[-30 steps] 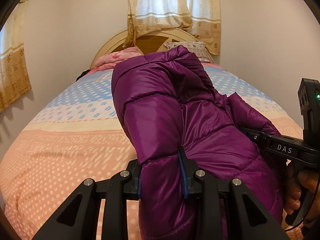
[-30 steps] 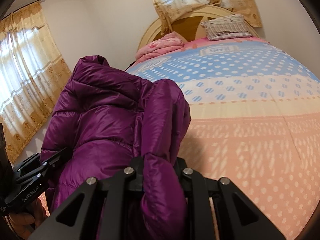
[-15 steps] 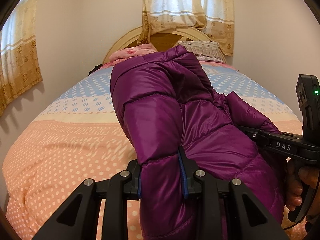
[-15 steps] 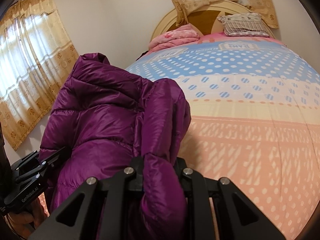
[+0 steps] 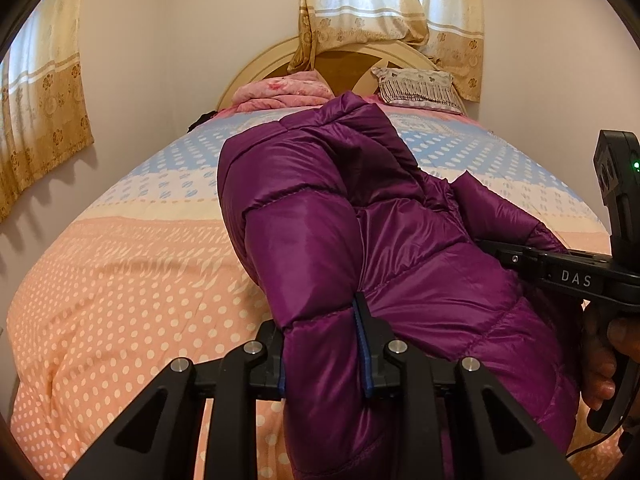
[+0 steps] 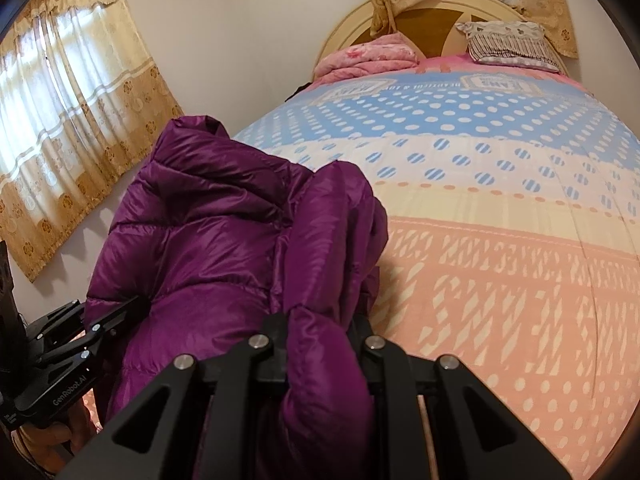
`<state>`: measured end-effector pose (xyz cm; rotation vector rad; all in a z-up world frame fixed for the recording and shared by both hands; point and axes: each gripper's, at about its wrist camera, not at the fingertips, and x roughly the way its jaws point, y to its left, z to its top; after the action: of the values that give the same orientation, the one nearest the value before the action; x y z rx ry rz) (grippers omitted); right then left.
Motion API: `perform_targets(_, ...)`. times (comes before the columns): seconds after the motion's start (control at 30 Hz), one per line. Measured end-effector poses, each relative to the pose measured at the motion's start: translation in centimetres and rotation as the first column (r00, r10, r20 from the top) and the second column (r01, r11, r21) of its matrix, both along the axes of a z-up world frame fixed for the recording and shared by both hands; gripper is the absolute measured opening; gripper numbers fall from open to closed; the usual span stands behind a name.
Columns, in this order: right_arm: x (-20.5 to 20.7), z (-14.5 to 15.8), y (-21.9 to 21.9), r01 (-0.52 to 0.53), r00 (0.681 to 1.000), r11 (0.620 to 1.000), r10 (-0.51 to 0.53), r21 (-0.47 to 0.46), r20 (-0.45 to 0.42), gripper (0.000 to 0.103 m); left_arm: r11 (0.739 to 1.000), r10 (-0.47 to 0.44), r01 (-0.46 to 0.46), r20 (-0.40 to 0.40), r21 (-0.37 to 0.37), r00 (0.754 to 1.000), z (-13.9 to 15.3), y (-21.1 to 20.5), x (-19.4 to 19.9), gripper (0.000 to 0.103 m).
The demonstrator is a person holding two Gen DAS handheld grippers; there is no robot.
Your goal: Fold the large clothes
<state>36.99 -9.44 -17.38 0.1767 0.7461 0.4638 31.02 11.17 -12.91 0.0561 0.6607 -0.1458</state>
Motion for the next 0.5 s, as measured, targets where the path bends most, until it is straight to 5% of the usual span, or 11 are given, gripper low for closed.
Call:
perform_targets(0.3,0.4,-1.1,0.2,0.005,0.999,1.000,-0.005,0.002,-0.039,0.018,1.000,0.003,-0.003,-0.034,0.000,0.999,-0.9,0.2,0.4,0.030)
perform_targets(0.5,0.9,-1.5,0.3,0.008,0.999,1.000,-0.008,0.001,-0.051,0.019,0.999,0.024,-0.023,-0.055,0.026,0.998,-1.8,-0.2,0.8,0.043)
